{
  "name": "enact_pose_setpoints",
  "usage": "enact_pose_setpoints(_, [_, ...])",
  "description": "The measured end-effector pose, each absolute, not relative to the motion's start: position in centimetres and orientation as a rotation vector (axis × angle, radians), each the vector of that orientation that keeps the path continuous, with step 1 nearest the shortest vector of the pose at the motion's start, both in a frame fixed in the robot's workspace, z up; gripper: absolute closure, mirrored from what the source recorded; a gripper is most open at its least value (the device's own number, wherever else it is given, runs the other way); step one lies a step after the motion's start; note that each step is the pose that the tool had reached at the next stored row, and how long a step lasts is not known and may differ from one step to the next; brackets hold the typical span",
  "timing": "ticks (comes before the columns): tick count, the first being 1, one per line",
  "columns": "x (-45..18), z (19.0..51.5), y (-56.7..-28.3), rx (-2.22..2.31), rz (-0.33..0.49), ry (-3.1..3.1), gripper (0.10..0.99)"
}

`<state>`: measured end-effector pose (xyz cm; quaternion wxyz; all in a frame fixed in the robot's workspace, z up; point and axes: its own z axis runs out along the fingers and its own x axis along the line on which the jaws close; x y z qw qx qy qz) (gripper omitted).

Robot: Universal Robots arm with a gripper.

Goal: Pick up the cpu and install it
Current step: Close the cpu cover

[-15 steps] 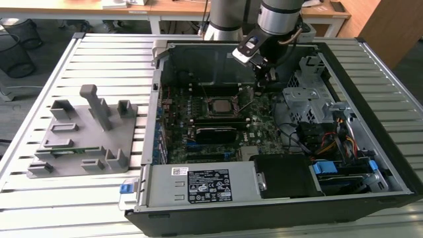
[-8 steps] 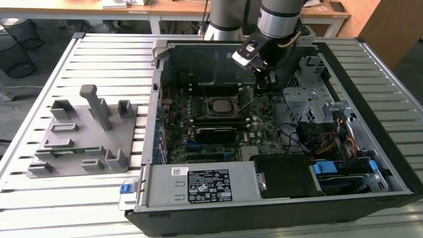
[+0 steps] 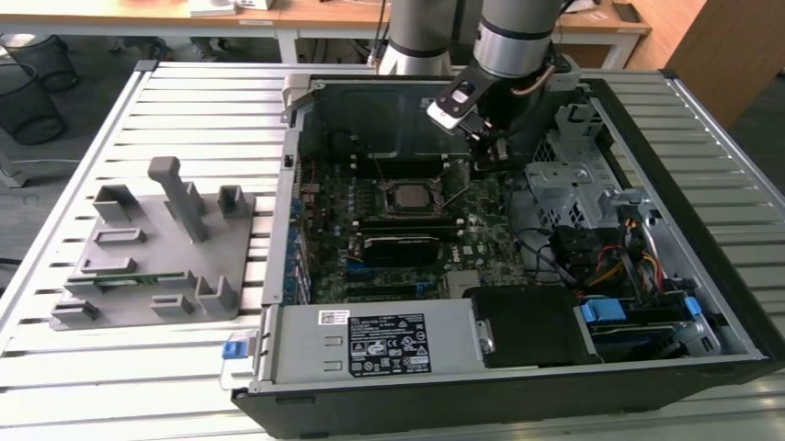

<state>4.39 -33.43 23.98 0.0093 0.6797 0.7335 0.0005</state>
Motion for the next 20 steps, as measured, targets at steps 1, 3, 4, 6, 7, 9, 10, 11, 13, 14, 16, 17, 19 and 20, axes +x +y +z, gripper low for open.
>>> enact_pose_setpoints(1, [4.3, 24.0, -33.4, 2.123, 0.002, 2.291, 0.980])
enact_pose_setpoints(3, [4.3, 24.0, -33.4, 2.123, 0.002, 2.291, 0.980])
enact_pose_setpoints(4, [4.0, 24.0, -33.4, 2.123, 0.003, 2.292, 0.980])
enact_pose_setpoints(6, [3.0, 24.0, -33.4, 2.123, 0.003, 2.292, 0.980])
enact_pose_setpoints(7, [2.9, 24.0, -33.4, 2.123, 0.003, 2.292, 0.980])
enact_pose_setpoints(9, [2.7, 24.0, -33.4, 2.123, 0.003, 2.292, 0.980])
enact_pose_setpoints(10, [1.9, 24.0, -33.4, 2.123, 0.003, 2.292, 0.980])
enact_pose_setpoints(11, [1.8, 24.0, -33.4, 2.123, 0.003, 2.292, 0.980])
enact_pose_setpoints(13, [1.7, 24.0, -33.4, 2.123, 0.003, 2.292, 0.980])
enact_pose_setpoints(14, [1.6, 24.0, -33.4, 2.123, 0.003, 2.291, 0.980])
enact_pose_setpoints(16, [1.1, 23.9, -33.4, 2.123, 0.003, 2.292, 0.980])
enact_pose_setpoints(17, [0.9, 23.9, -33.4, 2.123, 0.003, 2.291, 0.980])
enact_pose_setpoints(19, [0.8, 23.9, -33.4, 2.123, 0.003, 2.291, 0.980])
enact_pose_setpoints(20, [-0.1, 23.9, -33.4, 2.123, 0.003, 2.292, 0.980])
